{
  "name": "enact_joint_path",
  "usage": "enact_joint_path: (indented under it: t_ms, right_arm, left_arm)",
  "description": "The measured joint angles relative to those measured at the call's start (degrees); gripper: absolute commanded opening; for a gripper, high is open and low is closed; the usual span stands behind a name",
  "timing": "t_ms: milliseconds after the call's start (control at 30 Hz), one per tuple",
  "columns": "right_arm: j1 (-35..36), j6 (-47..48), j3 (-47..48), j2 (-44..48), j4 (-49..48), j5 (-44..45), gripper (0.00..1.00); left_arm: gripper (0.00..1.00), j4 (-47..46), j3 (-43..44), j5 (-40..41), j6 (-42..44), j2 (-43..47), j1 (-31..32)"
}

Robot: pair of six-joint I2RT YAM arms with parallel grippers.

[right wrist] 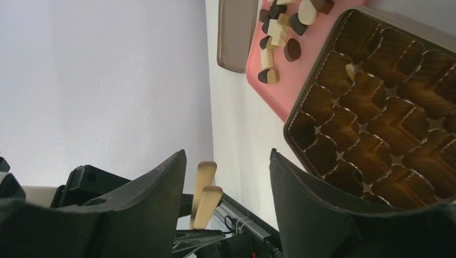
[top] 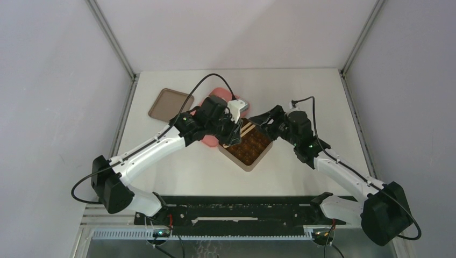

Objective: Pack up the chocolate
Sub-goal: Adjust the clamp.

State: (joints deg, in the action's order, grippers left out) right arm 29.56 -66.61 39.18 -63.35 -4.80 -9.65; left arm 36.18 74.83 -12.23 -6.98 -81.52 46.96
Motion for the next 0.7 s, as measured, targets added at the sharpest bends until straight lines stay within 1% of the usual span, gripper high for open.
enact_joint_path:
  t_ms: [167, 333, 433, 533, 700]
  right_arm:
    - [0.7, -1.9, 0.0, -1.7, -2.7, -0.9, 0.53]
    - [1.6, -3.2, 0.0, -2.3, -4.3, -1.4, 0.46]
    - [2.1, -3.6, 0.0, -2.8, -4.9, -1.5, 0.39]
    - [2.3, -4.1, 0.0, -3.1, -5.0, -1.5, 0.28]
    - [2.3, -5.5, 0.0, -3.2, -6.7, -1.5, 0.05]
  left_arm:
    - [0.30, -0.1, 0.0, 0.1, 0.0, 0.0, 0.4]
    - [0.30, -0.1, 0.0, 1.0, -0.1, 0.0, 0.6]
    - [0.30, -0.1, 0.0, 1.4, -0.3, 0.0, 0.7]
    - [0.32, -0.1, 0.3, 1.6, -0.5, -0.2, 0.7]
    - [0.38, -0.1, 0.6, 2.6, -0.5, -0.3, 1.0]
